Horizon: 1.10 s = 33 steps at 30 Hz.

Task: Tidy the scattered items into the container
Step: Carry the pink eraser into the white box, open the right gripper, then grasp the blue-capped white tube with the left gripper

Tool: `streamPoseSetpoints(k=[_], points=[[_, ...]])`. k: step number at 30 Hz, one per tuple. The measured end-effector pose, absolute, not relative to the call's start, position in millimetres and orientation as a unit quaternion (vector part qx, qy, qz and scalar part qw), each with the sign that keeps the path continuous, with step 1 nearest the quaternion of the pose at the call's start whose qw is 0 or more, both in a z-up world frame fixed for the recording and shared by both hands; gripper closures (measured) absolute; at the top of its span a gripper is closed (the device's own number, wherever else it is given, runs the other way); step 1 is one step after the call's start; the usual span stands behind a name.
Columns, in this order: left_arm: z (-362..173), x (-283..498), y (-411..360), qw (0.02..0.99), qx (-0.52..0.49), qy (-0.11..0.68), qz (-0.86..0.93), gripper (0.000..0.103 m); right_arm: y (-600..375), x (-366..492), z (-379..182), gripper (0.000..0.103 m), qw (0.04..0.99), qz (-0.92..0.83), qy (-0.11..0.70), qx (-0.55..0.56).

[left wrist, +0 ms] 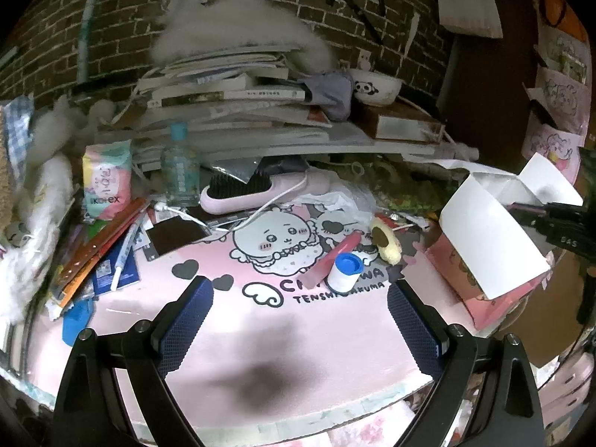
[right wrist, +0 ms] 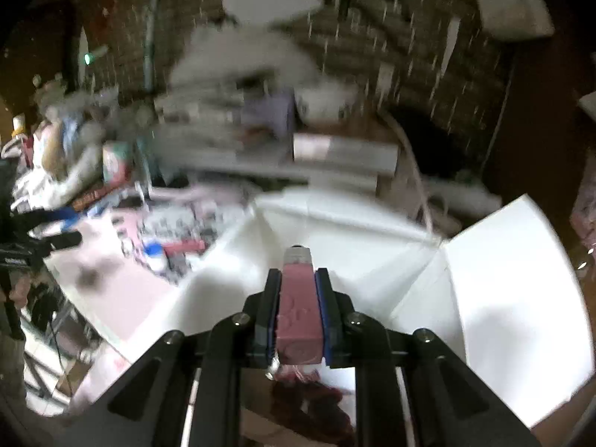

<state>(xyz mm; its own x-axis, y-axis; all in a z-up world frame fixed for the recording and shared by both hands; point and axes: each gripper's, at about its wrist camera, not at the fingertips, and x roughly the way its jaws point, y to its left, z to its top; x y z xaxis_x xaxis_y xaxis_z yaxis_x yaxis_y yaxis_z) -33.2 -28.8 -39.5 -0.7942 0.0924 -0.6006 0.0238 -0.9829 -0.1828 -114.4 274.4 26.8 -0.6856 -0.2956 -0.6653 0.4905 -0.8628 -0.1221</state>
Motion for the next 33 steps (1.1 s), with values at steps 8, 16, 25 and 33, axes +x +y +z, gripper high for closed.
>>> streamPoseSetpoints(k=[8, 16, 25, 33], points=[[-46, -35, -24, 0.041, -0.326, -0.097, 0.939, 0.009, 274, -160, 4, 0.088, 0.204, -0.847, 0.150, 0.467], [-44, -34, -18, 0.033, -0.325, -0.077, 0.942, 0.009, 270, -162, -3, 0.085, 0.189, -0.830, 0.176, 0.495], [-54, -41, -19, 0.028, -0.332, -0.080, 0.940, 0.009, 264, -123, 40, 0.026, 0.191, -0.897, 0.162, 0.364], [-65, -48, -11, 0.015, -0.335, -0.053, 0.941, 0.009, 227, -62, 61, 0.004, 0.299, -0.919, 0.087, 0.243]])
